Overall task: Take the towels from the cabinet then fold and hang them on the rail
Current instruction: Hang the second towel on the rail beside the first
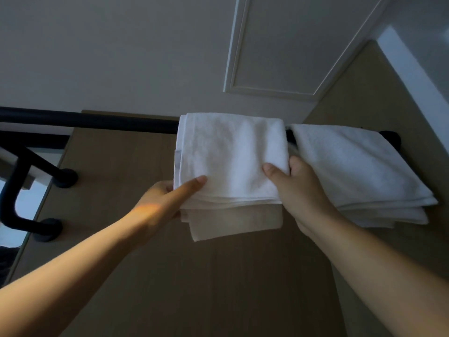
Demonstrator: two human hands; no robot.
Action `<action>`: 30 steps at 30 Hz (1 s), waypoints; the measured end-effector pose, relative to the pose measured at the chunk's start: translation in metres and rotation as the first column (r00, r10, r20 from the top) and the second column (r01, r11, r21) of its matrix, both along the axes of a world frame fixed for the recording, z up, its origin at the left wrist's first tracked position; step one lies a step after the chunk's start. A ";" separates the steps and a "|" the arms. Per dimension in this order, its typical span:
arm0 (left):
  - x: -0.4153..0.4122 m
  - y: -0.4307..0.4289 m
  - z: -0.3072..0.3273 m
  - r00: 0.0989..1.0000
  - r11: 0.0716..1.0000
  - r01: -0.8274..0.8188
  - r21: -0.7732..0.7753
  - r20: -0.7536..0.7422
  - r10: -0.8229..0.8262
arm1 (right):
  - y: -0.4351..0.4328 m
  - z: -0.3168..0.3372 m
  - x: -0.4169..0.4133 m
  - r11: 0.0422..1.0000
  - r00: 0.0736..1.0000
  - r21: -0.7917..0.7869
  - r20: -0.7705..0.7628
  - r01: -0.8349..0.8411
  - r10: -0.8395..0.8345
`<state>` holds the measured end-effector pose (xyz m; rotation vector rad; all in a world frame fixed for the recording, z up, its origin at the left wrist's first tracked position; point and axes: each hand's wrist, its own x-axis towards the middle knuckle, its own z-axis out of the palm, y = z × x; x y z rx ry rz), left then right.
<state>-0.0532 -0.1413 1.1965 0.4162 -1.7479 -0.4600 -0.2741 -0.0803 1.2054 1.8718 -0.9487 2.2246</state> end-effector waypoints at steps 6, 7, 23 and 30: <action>0.009 0.012 0.001 0.996 0.994 0.086 0.070 -0.002 -0.086 | -0.003 -0.013 -0.018 0.995 0.994 0.055 -0.067 0.087 -0.083; 0.007 0.015 0.004 0.996 0.992 0.093 0.080 -0.002 -0.093 | -0.003 -0.017 -0.021 0.994 0.994 0.061 -0.067 0.093 -0.089; 0.009 0.013 -0.017 0.979 0.971 0.187 0.150 -0.111 -0.171 | -0.024 -0.046 -0.032 0.900 0.920 0.210 0.184 -0.382 0.347; 0.009 0.015 -0.013 0.929 0.919 0.358 0.167 -0.165 -0.332 | -0.033 -0.053 -0.030 0.724 0.743 0.201 0.316 -0.660 0.590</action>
